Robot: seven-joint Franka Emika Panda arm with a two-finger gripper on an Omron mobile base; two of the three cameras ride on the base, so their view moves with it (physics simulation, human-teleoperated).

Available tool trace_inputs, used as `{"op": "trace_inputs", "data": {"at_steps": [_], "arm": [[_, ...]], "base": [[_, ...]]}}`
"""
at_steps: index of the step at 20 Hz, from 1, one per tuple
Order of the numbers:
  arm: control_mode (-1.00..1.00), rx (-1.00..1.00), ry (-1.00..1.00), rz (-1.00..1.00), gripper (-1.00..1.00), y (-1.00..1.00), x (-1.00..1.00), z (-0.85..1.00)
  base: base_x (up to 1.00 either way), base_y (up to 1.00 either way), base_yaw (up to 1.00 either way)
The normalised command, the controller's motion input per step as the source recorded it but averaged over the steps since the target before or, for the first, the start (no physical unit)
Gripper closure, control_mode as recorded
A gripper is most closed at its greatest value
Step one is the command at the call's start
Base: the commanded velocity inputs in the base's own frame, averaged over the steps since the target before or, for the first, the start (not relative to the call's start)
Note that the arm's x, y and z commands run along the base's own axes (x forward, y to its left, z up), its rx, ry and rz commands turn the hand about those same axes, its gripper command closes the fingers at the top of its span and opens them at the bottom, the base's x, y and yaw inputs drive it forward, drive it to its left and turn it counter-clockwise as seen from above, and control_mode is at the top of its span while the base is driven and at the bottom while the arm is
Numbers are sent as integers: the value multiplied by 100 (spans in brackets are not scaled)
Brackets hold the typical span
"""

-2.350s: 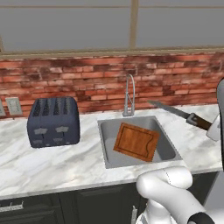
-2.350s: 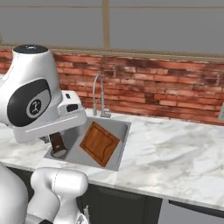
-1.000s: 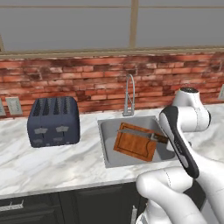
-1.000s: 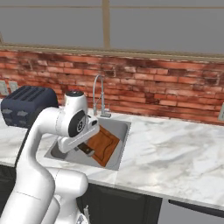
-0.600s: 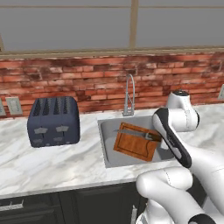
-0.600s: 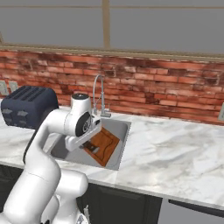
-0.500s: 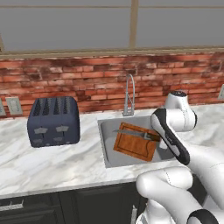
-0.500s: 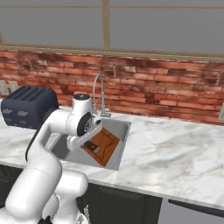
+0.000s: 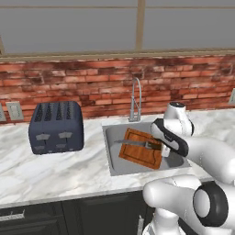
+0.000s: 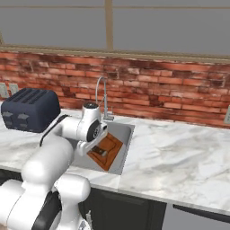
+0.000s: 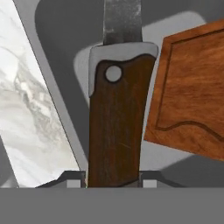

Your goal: Move the cutting board and knife to the sink. Then move spray from the cabinet to the counter.

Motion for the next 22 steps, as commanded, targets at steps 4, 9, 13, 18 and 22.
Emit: {"op": "trace_inputs", "data": {"at_steps": [4,9,13,18,22], "arm": [[-100,4,3,2,100,-9,34,-40],[-100,5,2,0,100,-18,38,-33],[-100,0,0,0,100,-6,43,-41],[-100,0,0,0,100,0,53,-34],[-100,0,0,0,100,0,43,-29]], "base": [[0,0,0],[0,0,0],[0,0,0],[0,0,0],[0,0,0]]}}
